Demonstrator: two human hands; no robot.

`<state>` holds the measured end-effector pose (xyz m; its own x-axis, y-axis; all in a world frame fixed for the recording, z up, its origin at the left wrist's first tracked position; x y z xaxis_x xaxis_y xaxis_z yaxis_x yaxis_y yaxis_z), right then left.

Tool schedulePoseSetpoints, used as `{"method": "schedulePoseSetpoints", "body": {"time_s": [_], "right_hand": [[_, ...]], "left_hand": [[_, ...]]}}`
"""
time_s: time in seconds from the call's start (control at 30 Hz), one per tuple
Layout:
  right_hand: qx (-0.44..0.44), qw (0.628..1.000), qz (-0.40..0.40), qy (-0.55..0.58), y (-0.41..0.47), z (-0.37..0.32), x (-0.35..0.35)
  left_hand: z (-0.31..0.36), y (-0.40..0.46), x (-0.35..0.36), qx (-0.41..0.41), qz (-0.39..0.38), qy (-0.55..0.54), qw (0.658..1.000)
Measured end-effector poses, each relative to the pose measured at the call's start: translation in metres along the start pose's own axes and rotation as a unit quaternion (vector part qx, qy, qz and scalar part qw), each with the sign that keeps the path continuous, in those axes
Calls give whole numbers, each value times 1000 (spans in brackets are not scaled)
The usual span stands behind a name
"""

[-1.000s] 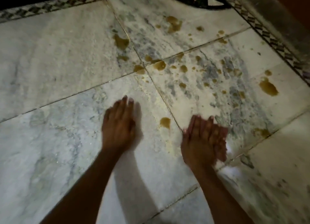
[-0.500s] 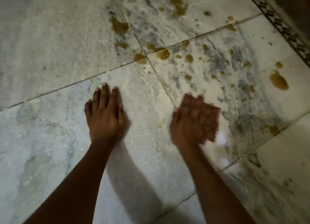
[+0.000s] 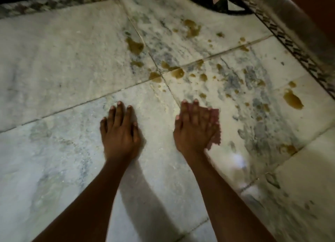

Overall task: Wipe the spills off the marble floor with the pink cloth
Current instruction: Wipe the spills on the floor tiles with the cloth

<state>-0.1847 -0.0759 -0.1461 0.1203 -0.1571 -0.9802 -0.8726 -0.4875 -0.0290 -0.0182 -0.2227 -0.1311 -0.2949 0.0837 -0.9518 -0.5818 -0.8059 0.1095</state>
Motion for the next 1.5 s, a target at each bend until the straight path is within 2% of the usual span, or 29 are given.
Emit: {"method": "schedulePoseSetpoints", "body": {"time_s": [0.07,0.1,0.13,0.23,0.3,0.33,0.43,0.53,0.6,0.67,0.7,0.77,0.8,0.83,0.87,0.93,0.97,1.0,1.03,1.1,1.2,1.23,1.27,1.33,1.4,1.43,1.5], "right_hand": [[-143,989,-3,-22,-34,-7,-6],[-185,982,4,-26,-57,5,-10],[-185,982,-6,-26,-73,27,-16],[-26,998,-34,-52,-37,71,-18],[70,997,-27,-35,25,50,-9],[77,997,-12,-26,62,29,-3],[-4,998,-58,-15,115,-41,5],[-147,984,-85,-60,71,-64,6],[-166,980,-95,-50,27,-47,-4],[-97,988,-110,-49,15,-19,-9],[-16,995,-97,-34,25,-14,-9],[145,989,-18,9,65,-34,-3],[188,982,4,28,86,-58,-1],[185,982,15,29,99,-82,1],[136,991,14,7,102,-102,7],[-37,999,5,-17,78,-116,20],[-104,994,-2,-26,56,-107,20],[-134,990,-10,-35,35,-91,15],[-118,992,-18,-46,19,-73,7],[-27,998,-1,-60,30,-46,-2],[150,988,4,-30,98,-70,6],[168,986,-12,-10,116,-91,13],[148,989,-25,6,127,-114,21],[6,1000,-16,-8,119,-152,28],[-120,992,-24,-23,88,-157,25],[-151,988,-25,-29,74,-147,19],[-124,990,-46,-39,64,-115,7]], "left_hand": [[4,2,-14,1,-13,-17,1000],[0,12,-24,7,-21,-29,999],[-6,25,-29,14,-26,-37,999],[-34,75,-29,31,-36,-4,999],[-59,98,-14,10,-34,-6,999],[-66,107,-3,-2,-25,-11,1000],[-70,108,4,-13,-14,-5,1000],[-66,106,-5,-18,-31,-10,999],[-65,110,-11,-28,-41,-13,999],[-65,108,-8,-28,-44,-10,999],[-65,106,-4,-23,-39,-3,999],[-69,109,8,-17,-23,8,1000],[-72,110,11,-18,-16,14,1000],[-72,110,13,-17,-7,17,1000],[-73,107,14,-17,-2,23,1000],[-72,107,11,-20,-5,23,1000],[-70,109,8,-22,-10,18,1000],[-68,110,4,-26,-17,17,999],[-67,111,3,-28,-25,21,999],[-66,109,1,-29,-34,20,999],[-71,110,5,-24,-24,-2,999],[-73,109,6,-24,-21,-9,999],[-75,107,7,-24,-20,-14,999],[-73,108,5,-16,-14,-15,1000],[-72,110,1,-20,-19,-14,1000],[-72,109,-2,-21,-20,-14,999],[-72,109,-4,-18,-20,-15,1000]]}}
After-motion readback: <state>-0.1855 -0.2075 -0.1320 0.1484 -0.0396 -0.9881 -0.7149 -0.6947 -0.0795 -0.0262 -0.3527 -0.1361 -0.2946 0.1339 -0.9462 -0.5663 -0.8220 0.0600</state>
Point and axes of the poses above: each hand's wrist, its own y-axis towards the middle knuckle, its own x-axis out of the palm, z = x × y, the point moved 4 cm from there along y, towards the middle knuckle, and after that the axes turned 4 degrees about z, right-handed, at the moved point
